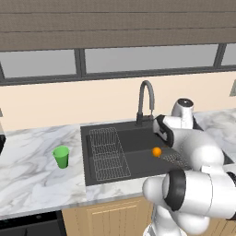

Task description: Remove the orange and lime from the sink. Then move the bowl and cup from the counter to the sink for washing.

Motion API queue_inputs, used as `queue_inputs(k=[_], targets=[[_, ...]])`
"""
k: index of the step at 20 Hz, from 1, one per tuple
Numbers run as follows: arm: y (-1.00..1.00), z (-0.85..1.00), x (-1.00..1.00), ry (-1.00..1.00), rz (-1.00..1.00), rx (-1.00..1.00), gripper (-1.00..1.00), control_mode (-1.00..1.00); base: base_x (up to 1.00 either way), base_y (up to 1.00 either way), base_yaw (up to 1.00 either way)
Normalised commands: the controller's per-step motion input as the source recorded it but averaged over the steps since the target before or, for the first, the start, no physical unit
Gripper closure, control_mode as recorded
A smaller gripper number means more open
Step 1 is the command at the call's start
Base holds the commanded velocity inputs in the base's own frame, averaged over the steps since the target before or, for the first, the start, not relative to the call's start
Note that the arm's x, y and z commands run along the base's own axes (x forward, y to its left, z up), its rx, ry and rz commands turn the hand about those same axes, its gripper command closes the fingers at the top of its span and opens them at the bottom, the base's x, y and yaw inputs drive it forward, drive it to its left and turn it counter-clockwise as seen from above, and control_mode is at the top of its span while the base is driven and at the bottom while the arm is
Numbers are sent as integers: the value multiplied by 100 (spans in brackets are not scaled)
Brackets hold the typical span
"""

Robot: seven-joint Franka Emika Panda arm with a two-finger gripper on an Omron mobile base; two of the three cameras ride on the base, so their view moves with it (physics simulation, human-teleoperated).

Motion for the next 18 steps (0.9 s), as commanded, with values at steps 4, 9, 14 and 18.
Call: queue_inputs(k=[4, 9, 14, 18], targets=[[6, 26, -29, 15, 0, 0, 100, -100, 0, 0, 0], [18, 19, -29, 6, 0, 4, 100, -100, 0, 0, 0], [22, 16, -26, 6, 0, 3, 100, -100, 0, 0, 0], [19, 13, -28, 0, 3, 2, 100, -100, 0, 0, 0]])
